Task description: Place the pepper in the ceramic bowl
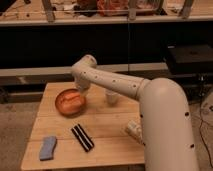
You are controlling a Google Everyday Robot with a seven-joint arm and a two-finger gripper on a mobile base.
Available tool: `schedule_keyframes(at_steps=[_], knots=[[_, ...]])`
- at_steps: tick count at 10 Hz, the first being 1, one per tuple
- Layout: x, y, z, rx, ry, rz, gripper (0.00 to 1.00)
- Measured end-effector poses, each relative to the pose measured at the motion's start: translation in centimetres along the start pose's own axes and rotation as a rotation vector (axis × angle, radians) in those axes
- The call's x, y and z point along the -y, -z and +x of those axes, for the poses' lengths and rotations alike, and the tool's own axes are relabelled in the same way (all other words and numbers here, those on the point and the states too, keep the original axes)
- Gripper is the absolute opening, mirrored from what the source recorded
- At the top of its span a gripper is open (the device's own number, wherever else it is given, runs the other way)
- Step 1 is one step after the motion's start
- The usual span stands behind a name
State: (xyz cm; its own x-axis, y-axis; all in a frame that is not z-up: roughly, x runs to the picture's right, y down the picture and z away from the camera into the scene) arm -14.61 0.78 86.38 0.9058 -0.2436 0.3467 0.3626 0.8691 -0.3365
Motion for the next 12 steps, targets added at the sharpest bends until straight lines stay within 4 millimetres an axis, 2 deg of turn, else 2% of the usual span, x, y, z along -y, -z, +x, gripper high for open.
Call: schedule_keyframes(at_steps=[12], knots=[[1.11, -0.68, -0.14, -0.005, 0.016, 0.007, 0.00]])
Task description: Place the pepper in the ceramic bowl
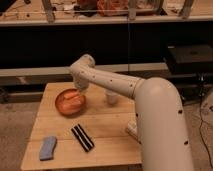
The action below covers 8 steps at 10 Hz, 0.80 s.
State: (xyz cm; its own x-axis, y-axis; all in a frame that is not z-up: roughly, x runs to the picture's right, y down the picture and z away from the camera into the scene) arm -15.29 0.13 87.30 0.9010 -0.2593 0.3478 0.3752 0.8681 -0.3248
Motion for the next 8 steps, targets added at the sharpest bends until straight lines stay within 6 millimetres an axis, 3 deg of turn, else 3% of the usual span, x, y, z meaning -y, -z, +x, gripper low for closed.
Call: schedule_keyframes(at_steps=[8], knots=[[0.68, -0.46, -0.10, -0.002, 0.010, 0.003, 0.00]])
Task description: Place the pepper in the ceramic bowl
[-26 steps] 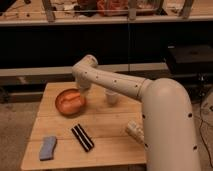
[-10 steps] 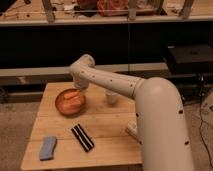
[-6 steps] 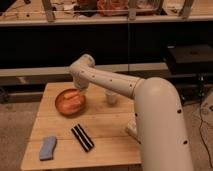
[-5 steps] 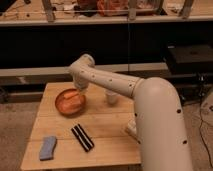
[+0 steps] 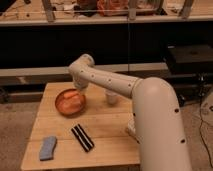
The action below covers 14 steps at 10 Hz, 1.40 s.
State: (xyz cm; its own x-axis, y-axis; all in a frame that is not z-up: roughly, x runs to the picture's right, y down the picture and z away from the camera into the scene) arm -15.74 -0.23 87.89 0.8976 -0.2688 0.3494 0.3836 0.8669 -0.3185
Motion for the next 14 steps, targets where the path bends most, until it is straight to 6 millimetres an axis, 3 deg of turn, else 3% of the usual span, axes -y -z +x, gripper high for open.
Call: schedule_keyframes(at_steps=[5, 8, 14], knots=[[0.34, -0.25, -0.12, 0.000, 0.009, 0.001, 0.01], [0.40, -0.34, -0.18, 0.001, 0.009, 0.001, 0.20], [0.61, -0.55, -0.34, 0.001, 0.015, 0.002, 0.21]])
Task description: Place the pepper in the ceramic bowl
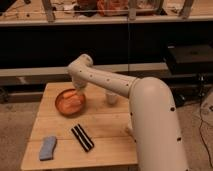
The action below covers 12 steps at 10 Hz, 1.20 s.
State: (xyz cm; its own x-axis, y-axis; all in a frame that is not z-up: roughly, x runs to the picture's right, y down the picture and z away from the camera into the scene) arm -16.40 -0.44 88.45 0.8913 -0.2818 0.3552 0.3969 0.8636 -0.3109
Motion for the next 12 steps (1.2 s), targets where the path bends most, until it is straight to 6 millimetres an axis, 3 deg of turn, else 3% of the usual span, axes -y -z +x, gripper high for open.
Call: schedule_keyframes(at_steps=[3, 6, 12], knots=[[0.11, -0.09, -0.04, 0.000, 0.002, 0.000, 0.22], [0.22, -0.22, -0.22, 0.001, 0.006, 0.000, 0.41], [0.37, -0.39, -0.17, 0.000, 0.007, -0.001, 0.42]])
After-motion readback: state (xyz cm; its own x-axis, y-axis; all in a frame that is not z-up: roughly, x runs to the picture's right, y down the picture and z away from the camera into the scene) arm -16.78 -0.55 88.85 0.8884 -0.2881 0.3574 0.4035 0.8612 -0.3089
